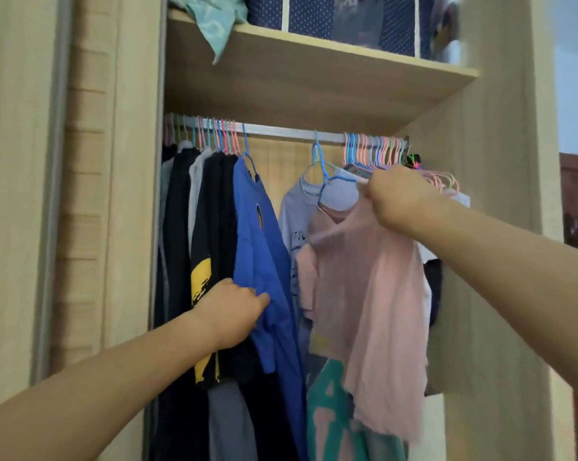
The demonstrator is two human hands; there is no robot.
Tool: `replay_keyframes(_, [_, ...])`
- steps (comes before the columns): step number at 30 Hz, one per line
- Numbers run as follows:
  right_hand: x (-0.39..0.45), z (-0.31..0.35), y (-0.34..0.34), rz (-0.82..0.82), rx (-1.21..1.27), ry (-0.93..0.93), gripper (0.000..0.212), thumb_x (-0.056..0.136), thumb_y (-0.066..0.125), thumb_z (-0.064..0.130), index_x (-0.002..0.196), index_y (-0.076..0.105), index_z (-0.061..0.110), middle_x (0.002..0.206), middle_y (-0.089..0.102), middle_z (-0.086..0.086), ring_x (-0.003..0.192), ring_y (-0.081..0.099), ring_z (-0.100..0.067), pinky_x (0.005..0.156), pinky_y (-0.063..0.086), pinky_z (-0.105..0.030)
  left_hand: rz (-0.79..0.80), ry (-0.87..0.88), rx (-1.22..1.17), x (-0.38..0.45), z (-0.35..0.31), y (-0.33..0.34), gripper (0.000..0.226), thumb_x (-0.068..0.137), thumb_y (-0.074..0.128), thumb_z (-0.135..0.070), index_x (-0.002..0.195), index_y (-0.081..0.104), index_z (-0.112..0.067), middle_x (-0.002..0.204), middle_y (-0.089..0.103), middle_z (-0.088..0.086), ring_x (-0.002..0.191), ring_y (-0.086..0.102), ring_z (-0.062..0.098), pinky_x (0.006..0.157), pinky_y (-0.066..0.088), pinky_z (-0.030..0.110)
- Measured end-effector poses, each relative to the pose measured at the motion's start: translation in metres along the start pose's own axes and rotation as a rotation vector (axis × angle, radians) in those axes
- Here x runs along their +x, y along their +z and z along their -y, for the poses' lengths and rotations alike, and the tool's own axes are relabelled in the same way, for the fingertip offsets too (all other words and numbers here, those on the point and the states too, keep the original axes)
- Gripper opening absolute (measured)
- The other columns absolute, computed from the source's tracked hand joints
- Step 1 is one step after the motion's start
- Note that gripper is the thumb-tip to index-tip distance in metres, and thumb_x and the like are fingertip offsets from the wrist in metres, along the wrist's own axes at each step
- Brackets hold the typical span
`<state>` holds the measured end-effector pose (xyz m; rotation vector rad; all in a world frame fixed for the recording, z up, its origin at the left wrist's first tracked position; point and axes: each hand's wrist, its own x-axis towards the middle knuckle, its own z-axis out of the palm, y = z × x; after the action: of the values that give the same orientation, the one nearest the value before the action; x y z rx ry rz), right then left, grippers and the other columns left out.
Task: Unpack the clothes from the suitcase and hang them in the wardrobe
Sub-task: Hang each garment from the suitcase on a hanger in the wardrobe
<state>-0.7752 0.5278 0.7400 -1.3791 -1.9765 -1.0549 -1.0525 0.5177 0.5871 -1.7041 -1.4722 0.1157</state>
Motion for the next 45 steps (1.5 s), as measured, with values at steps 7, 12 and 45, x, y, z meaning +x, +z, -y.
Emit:
replay_keyframes(7, [0.079,-0.006,0.028,-0.191,0.180,0.075,0.037,0.094,0.044,0.005,0.125,0.064,0.010,0.114,0.066,-0.021,0.109,0.063,-0.041,0.086,0.051,-0.044,-0.121,-0.418,-0.263,0.015,0.005,-0.018,0.068,0.098,0.055,-0.053,0.153,0.023,-0.029,0.140,0.024,0.010,0.109,0.055,0.023,0.088,0.054,0.032])
replay_keyframes(12, [0.141,0.009,0.029,-0.223,0.272,0.045,0.032,0.091,0.047,0.001,0.118,0.063,0.006,0.116,0.066,-0.020,0.112,0.061,-0.039,0.087,0.050,-0.042,-0.032,-0.493,-0.422,0.029,0.005,-0.033,0.043,0.100,0.051,-0.050,0.136,0.046,-0.027,0.118,0.054,-0.001,0.097,0.062,0.017,0.085,0.054,0.032])
replay_keyframes(45, [0.178,0.163,-0.001,0.221,0.800,-0.069,0.029,0.100,0.046,0.006,0.120,0.065,-0.002,0.105,0.072,-0.013,0.100,0.066,-0.029,0.084,0.052,-0.033,-0.692,-0.900,-0.056,-0.005,0.145,-0.029,0.083,0.080,0.061,-0.015,0.157,0.031,-0.021,0.161,0.026,0.021,0.153,0.016,0.037,0.115,0.025,0.066])
